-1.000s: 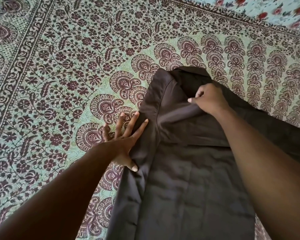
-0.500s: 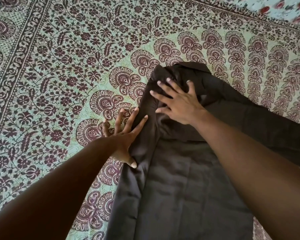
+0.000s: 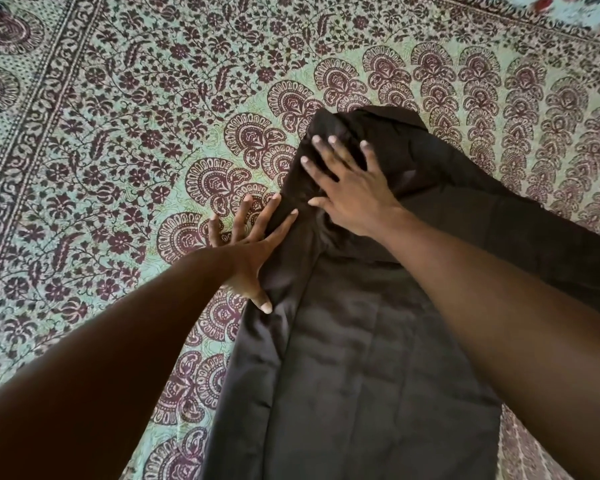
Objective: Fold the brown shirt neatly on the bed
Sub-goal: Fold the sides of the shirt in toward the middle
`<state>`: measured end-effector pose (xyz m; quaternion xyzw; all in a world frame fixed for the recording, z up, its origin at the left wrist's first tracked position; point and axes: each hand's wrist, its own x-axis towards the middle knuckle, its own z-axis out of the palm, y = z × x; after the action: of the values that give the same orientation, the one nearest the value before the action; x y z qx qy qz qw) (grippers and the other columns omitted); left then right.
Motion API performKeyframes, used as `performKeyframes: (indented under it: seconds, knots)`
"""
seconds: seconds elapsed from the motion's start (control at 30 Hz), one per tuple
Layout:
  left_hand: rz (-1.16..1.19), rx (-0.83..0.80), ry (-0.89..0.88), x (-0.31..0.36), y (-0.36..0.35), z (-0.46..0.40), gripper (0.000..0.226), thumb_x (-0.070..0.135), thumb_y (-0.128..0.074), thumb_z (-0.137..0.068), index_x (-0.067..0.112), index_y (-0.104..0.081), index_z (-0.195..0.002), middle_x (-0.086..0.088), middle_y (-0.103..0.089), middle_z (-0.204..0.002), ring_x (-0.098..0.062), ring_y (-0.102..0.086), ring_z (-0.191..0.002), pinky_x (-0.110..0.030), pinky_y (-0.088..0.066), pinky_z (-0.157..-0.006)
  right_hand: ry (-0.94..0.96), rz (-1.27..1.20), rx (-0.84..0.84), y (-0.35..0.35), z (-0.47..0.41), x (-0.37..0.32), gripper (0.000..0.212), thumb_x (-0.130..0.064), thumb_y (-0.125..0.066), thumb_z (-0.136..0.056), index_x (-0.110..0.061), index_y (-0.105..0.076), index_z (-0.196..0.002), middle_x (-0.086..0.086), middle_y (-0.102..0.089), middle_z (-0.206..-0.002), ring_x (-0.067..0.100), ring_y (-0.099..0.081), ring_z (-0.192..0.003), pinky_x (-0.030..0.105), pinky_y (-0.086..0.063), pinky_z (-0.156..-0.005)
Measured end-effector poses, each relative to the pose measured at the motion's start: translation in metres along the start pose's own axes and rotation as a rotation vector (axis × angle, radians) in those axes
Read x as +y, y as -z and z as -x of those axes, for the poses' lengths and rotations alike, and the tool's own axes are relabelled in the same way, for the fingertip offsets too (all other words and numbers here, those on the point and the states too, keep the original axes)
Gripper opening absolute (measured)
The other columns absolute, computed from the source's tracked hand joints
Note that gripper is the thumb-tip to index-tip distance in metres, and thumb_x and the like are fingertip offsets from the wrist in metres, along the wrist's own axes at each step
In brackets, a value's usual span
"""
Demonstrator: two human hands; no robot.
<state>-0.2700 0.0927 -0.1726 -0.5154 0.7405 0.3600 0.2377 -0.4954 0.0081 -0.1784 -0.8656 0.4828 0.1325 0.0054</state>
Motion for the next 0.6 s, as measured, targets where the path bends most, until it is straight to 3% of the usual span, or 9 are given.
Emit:
performKeyframes:
  seconds: [0.1, 0.23, 0.33, 0.4, 0.5, 0.57, 0.6]
  knots:
    - [-0.037, 0.022, 0.016, 0.002, -0.002, 0.0, 0.167, 0.06, -0.096, -0.043, 0.058, 0.042, -0.137, 0.02, 0.061, -0.142, -0.033, 0.052, -0.137, -0.083, 0.01, -0.106, 0.155, 0.008, 0.023, -0.012, 0.027, -0.012, 0.069, -0.052, -0.036, -0.103, -0.025, -0.021, -0.164, 0.003, -0.011, -0.174, 0.021, -0.012, -0.16, 0.059, -0.013, -0.124]
    - [-0.113, 0.03, 0.051, 0.011, 0.001, 0.005, 0.168, 0.063, -0.094, -0.046, 0.048, 0.043, -0.143, 0.013, 0.061, -0.144, -0.039, 0.046, -0.141, -0.082, 0.007, -0.109, -0.064, -0.005, 0.02, -0.025, 0.06, -0.002, 0.068, -0.052, -0.046, -0.103, -0.022, -0.03, -0.162, 0.005, -0.019, -0.172, 0.021, -0.017, -0.159, 0.058, -0.012, -0.125]
    - [-0.304, 0.017, 0.103, 0.035, 0.009, 0.008, 0.17, 0.062, -0.094, -0.049, 0.023, 0.036, -0.153, -0.005, 0.056, -0.15, -0.044, 0.035, -0.146, -0.081, 0.002, -0.112, -0.119, 0.013, 0.132, -0.024, 0.081, 0.007, 0.07, -0.046, -0.052, -0.1, -0.012, -0.037, -0.159, 0.012, -0.02, -0.171, 0.026, -0.017, -0.159, 0.058, -0.01, -0.126]
    - [-0.403, 0.055, 0.096, 0.054, 0.013, 0.007, 0.157, 0.059, -0.092, -0.055, 0.012, 0.015, -0.16, -0.009, 0.048, -0.157, -0.042, 0.029, -0.151, -0.08, 0.0, -0.112, -0.136, -0.024, 0.233, -0.024, 0.097, 0.004, 0.07, -0.043, -0.05, -0.1, -0.009, -0.034, -0.159, 0.013, -0.017, -0.171, 0.027, -0.017, -0.159, 0.056, -0.013, -0.127]
    - [-0.265, 0.295, 0.089, 0.081, 0.02, 0.0, 0.107, 0.051, -0.077, -0.08, 0.014, -0.018, -0.16, -0.009, 0.03, -0.166, -0.041, 0.018, -0.155, -0.075, -0.004, -0.115, -0.379, -0.203, 0.306, -0.031, 0.118, -0.003, 0.066, -0.04, -0.043, -0.101, -0.008, -0.034, -0.159, 0.014, -0.023, -0.17, 0.031, -0.026, -0.156, 0.057, -0.02, -0.125]
    - [-0.185, 0.471, 0.032, 0.091, 0.023, -0.013, 0.099, 0.038, -0.074, -0.085, 0.01, -0.017, -0.16, -0.012, 0.012, -0.17, -0.037, 0.003, -0.157, -0.063, -0.016, -0.121, -0.569, -0.358, 0.259, -0.036, 0.124, 0.004, 0.061, -0.036, -0.044, -0.102, -0.01, -0.039, -0.156, 0.014, -0.029, -0.167, 0.035, -0.034, -0.151, 0.058, -0.031, -0.119]
    - [-0.129, 0.48, -0.024, 0.096, 0.025, -0.021, 0.101, 0.032, -0.075, -0.085, 0.007, -0.013, -0.161, -0.014, 0.006, -0.17, -0.036, -0.004, -0.157, -0.056, -0.02, -0.123, -0.614, -0.427, 0.212, -0.038, 0.125, 0.011, 0.057, -0.035, -0.046, -0.103, -0.011, -0.041, -0.154, 0.013, -0.028, -0.167, 0.037, -0.036, -0.148, 0.058, -0.036, -0.116]
